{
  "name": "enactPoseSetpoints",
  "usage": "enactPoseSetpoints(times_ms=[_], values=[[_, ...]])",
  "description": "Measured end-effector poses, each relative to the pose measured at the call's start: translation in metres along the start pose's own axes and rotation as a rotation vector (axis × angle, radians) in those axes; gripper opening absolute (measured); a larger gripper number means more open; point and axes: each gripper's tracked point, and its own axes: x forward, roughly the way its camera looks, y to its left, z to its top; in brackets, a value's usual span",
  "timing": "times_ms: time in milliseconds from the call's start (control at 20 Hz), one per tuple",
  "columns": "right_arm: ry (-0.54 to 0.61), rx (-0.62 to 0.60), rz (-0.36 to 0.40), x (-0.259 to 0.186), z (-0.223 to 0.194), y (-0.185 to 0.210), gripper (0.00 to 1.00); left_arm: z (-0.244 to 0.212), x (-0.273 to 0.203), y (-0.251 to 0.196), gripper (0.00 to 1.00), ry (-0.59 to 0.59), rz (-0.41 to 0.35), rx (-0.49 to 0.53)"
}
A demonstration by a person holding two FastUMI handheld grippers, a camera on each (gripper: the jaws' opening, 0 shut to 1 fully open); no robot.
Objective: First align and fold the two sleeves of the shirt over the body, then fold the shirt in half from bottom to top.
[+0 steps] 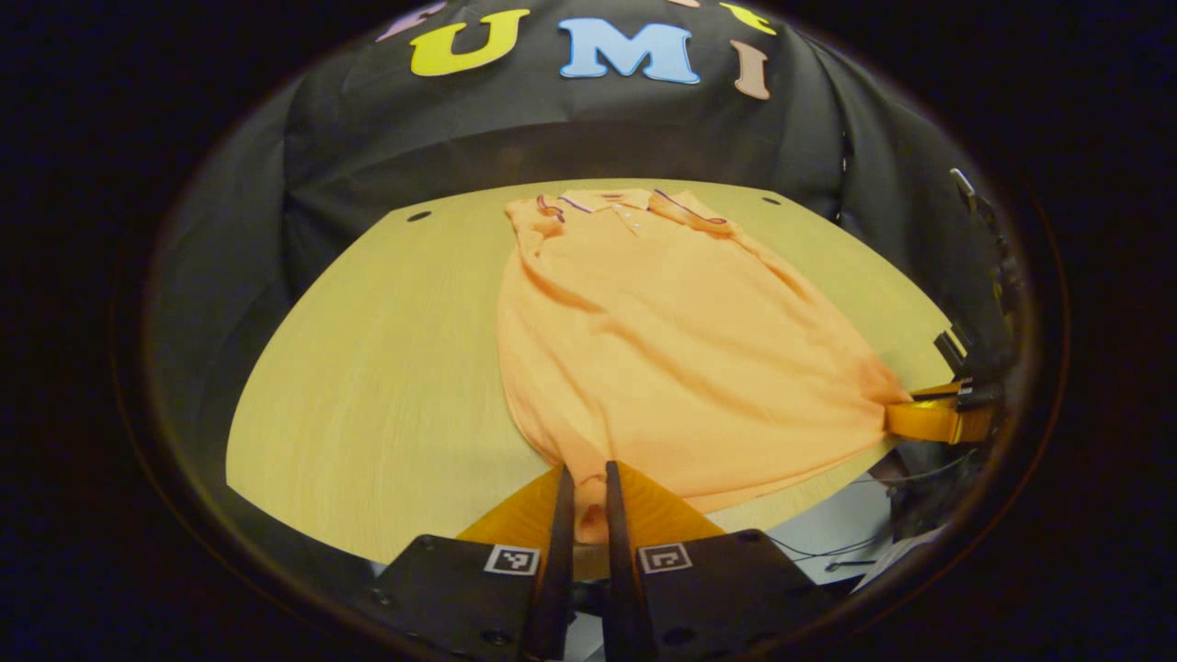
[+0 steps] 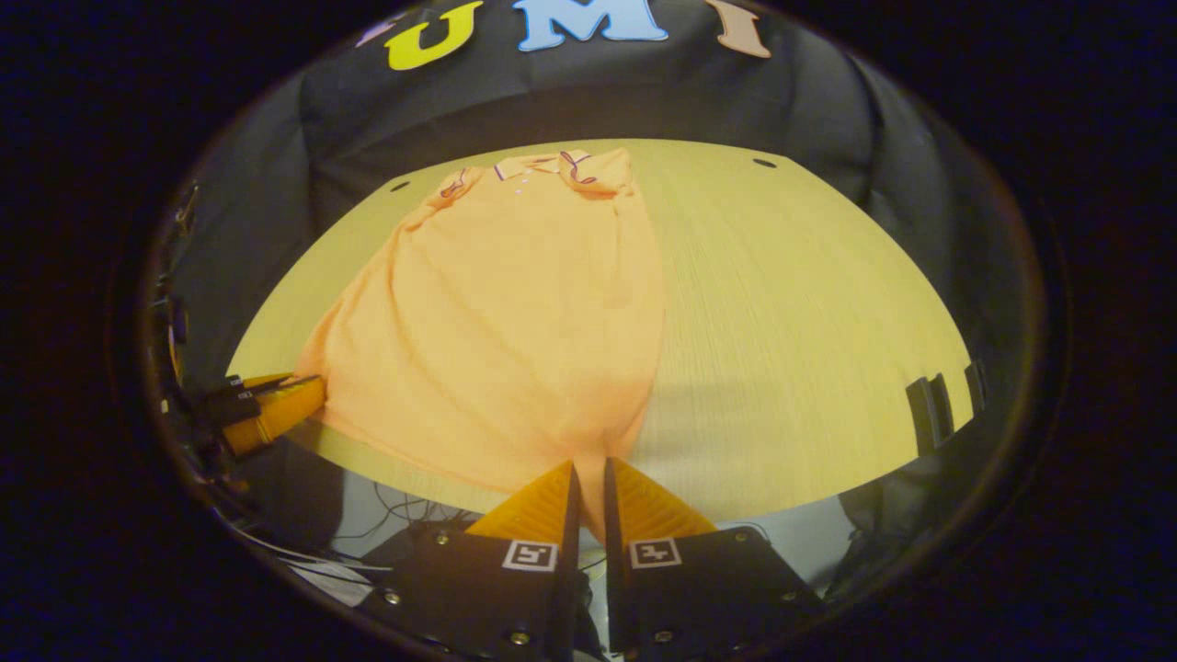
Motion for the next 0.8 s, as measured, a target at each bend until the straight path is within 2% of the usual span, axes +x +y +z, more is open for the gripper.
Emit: enactPoseSetpoints(times_ms=[50,100,150,400,800], values=[[-0.003,0.02,0.001,-0.002,0.003,-0.001,0.14,-0.001,-0.001,-0.001,0.15,-0.003,0.004,0.016],[-0.003,0.018,0.009,0.002,0.001,0.001,0.03,0.001,-0.002,-0.002,0.15,-0.008,0.008,0.026],[-0.004,0.022,0.018,0.003,0.001,0.001,0.03,0.001,-0.003,-0.003,0.1,-0.01,0.012,0.037],[-0.029,0.086,0.065,-0.008,0.015,0.002,0.03,0.012,-0.007,0.002,0.09,-0.006,0.03,-0.01],[-0.182,0.026,0.106,-0.039,0.086,0.004,0.03,0.071,-0.024,0.011,0.09,-0.09,0.039,-0.077]])
